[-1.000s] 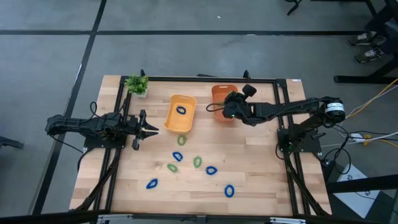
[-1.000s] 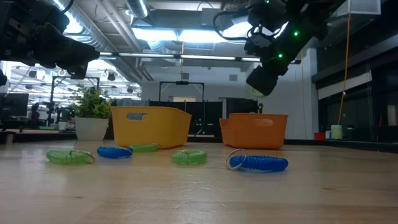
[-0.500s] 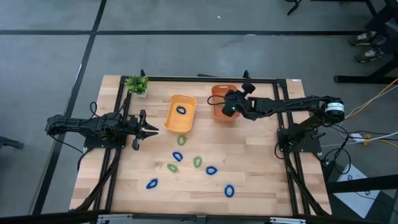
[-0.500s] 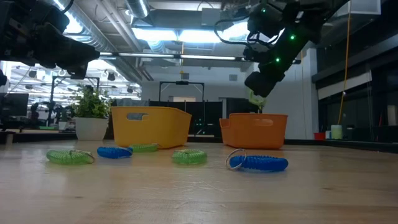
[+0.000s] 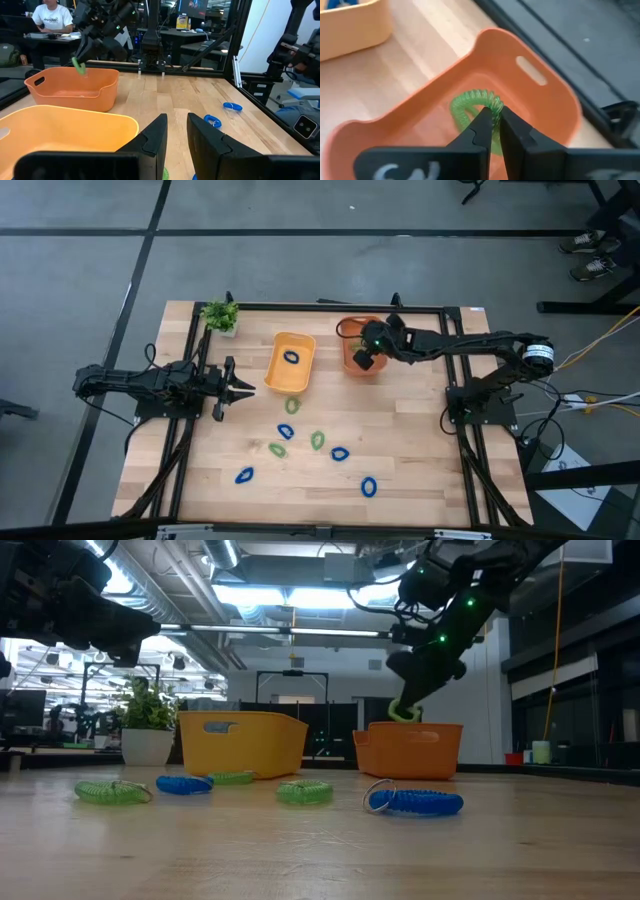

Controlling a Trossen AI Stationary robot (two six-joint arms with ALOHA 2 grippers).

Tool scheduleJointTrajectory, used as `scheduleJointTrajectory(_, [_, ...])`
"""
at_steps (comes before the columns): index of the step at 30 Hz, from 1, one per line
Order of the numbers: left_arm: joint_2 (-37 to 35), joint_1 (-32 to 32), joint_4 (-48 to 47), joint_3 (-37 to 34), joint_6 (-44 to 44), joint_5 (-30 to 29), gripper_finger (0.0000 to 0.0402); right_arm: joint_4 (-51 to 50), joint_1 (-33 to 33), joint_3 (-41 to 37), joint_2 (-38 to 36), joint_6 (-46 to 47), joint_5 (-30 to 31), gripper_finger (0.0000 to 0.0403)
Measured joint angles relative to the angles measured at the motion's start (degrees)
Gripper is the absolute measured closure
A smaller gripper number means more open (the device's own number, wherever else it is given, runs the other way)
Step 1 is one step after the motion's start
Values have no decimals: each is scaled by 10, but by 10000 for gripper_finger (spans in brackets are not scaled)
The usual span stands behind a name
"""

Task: Sort items
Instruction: Put the green keychain into the orange bin, then put the blue keychain into the yellow bin

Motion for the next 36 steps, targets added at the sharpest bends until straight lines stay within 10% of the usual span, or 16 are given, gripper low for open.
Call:
scheduleJointTrajectory(12, [0,0,0,0,0,0,331,-3,-9,0,0,12,-45,366])
scheduleJointTrajectory(36, [0,0,0,0,0,0,332,-24,-9,0,0,44,-63,213])
